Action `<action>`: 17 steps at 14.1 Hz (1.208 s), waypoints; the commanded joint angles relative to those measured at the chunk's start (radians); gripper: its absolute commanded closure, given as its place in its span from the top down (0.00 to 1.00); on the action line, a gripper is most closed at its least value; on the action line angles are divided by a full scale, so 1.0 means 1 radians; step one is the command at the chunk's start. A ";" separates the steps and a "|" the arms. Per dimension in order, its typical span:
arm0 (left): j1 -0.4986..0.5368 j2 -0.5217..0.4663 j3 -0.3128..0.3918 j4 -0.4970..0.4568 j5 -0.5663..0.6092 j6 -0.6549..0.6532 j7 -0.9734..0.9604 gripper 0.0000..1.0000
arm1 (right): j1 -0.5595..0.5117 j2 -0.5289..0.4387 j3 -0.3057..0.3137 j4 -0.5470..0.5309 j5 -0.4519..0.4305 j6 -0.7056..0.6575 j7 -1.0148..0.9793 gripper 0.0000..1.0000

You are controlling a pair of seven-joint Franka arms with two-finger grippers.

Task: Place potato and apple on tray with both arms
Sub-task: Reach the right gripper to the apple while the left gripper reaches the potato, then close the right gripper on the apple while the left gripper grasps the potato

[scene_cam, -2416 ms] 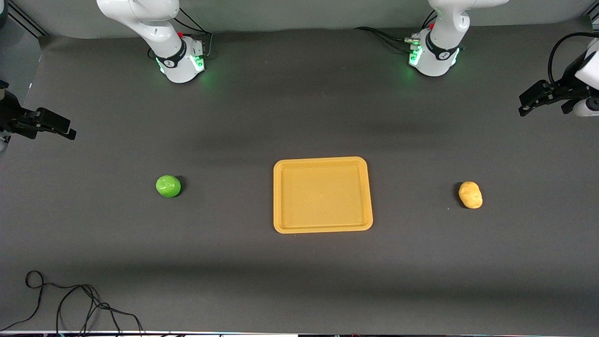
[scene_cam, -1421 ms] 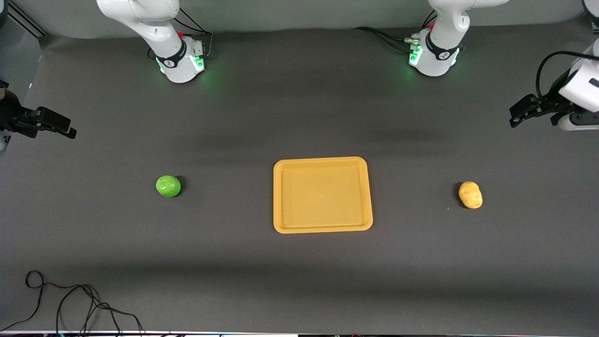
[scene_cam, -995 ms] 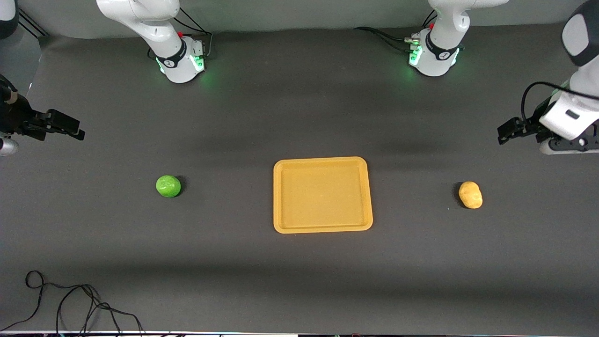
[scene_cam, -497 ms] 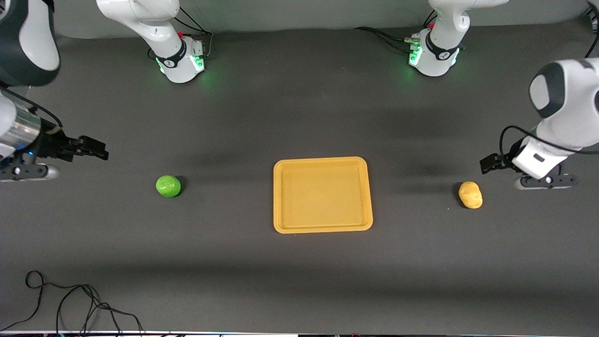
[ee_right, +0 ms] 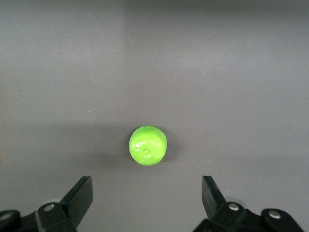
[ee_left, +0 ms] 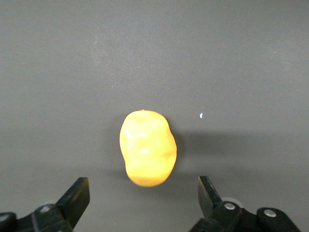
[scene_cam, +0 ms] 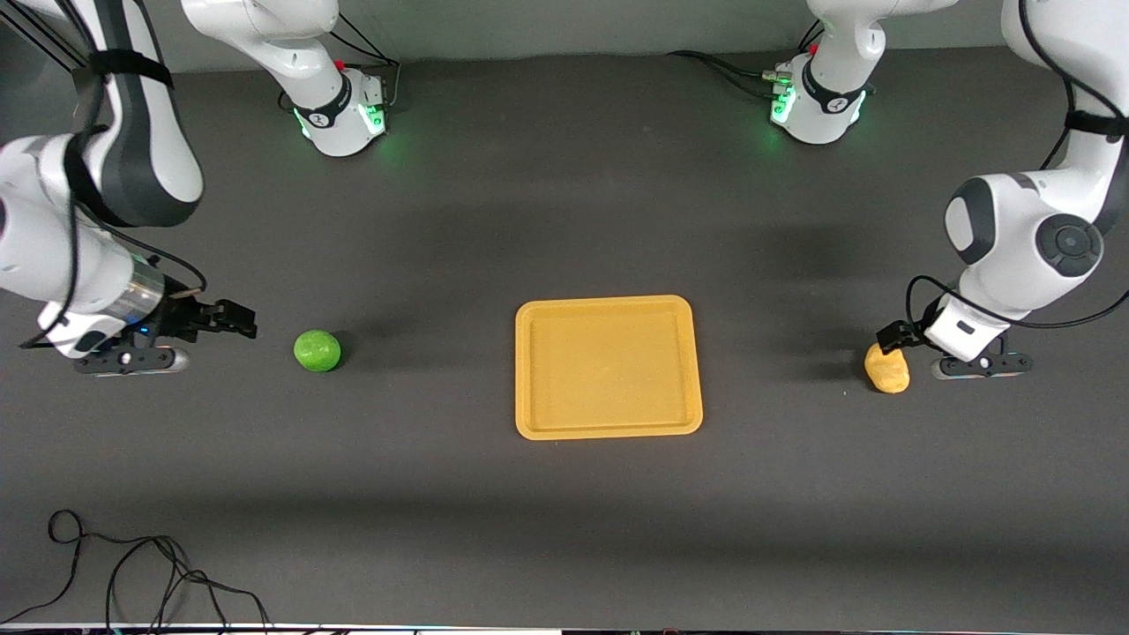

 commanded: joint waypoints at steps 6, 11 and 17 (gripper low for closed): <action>0.005 0.161 -0.001 0.000 0.014 0.195 -0.004 1.00 | 0.037 0.023 -0.013 -0.220 -0.020 0.266 -0.002 1.00; 0.008 0.185 -0.001 0.005 0.014 0.223 -0.006 0.99 | 0.038 0.102 -0.015 -0.234 -0.020 0.325 -0.002 1.00; 0.008 0.188 -0.001 0.008 0.014 0.231 -0.010 0.69 | 0.043 0.216 -0.015 -0.233 -0.022 0.462 -0.015 1.00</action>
